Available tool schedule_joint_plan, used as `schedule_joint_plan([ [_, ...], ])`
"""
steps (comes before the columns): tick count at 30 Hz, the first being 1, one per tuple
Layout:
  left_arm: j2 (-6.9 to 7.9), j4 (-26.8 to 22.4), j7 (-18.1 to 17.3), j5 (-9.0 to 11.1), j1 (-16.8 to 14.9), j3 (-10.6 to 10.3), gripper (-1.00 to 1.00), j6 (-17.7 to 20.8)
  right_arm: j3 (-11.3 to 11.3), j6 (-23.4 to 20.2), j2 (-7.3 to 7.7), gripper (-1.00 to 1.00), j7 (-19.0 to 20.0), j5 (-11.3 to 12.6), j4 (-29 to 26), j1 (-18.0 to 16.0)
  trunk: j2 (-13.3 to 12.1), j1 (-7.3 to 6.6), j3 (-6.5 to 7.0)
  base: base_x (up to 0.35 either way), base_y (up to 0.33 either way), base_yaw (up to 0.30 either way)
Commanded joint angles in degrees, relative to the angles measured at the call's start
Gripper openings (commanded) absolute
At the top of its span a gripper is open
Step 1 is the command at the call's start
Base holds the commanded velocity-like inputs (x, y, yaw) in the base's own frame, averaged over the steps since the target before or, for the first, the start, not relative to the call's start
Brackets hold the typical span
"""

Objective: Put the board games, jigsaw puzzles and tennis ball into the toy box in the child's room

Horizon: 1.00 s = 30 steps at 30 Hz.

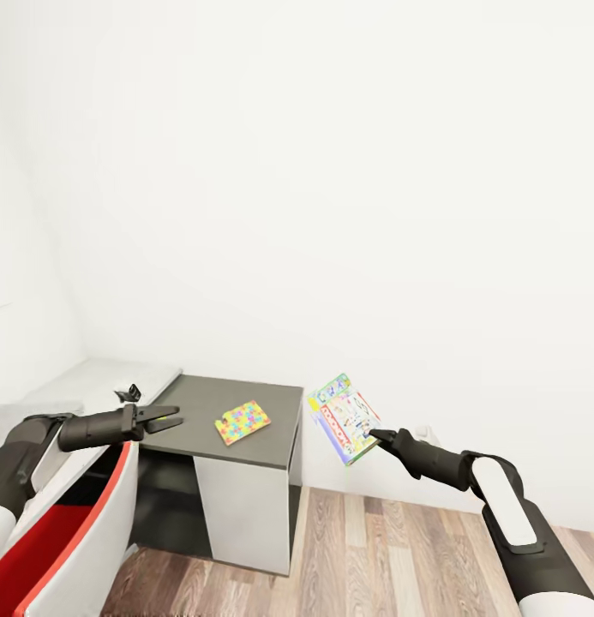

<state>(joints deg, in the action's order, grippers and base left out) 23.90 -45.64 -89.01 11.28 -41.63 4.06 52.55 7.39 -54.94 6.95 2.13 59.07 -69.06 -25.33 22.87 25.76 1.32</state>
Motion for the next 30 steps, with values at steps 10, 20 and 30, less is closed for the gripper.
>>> schedule_joint_plan([
  [10, 0.12, 0.03, -0.28, 0.04, -0.03, 0.12, 1.0, 0.81, 0.03, -0.33, 0.0, -1.0, 0.17, -0.05, -0.02, -0.01, 0.05, 0.02, -0.03, 0.0, -0.001, 0.292],
  [20, 0.18, 0.03, -0.22, -0.02, -0.03, 0.15, 1.0, 0.9, 0.0, -0.27, 0.0, -1.0, 0.3, -0.03, -0.02, 0.0, 0.05, 0.02, -0.03, 0.0, 0.0, 0.268],
  [30, 0.18, 0.03, -0.2, -0.03, -0.03, 0.16, 1.0, 0.88, 0.13, -0.25, 0.0, -1.0, 0.46, -0.1, -0.81, -0.01, 0.05, 0.02, -0.03, 0.0, 0.0, 0.029],
])
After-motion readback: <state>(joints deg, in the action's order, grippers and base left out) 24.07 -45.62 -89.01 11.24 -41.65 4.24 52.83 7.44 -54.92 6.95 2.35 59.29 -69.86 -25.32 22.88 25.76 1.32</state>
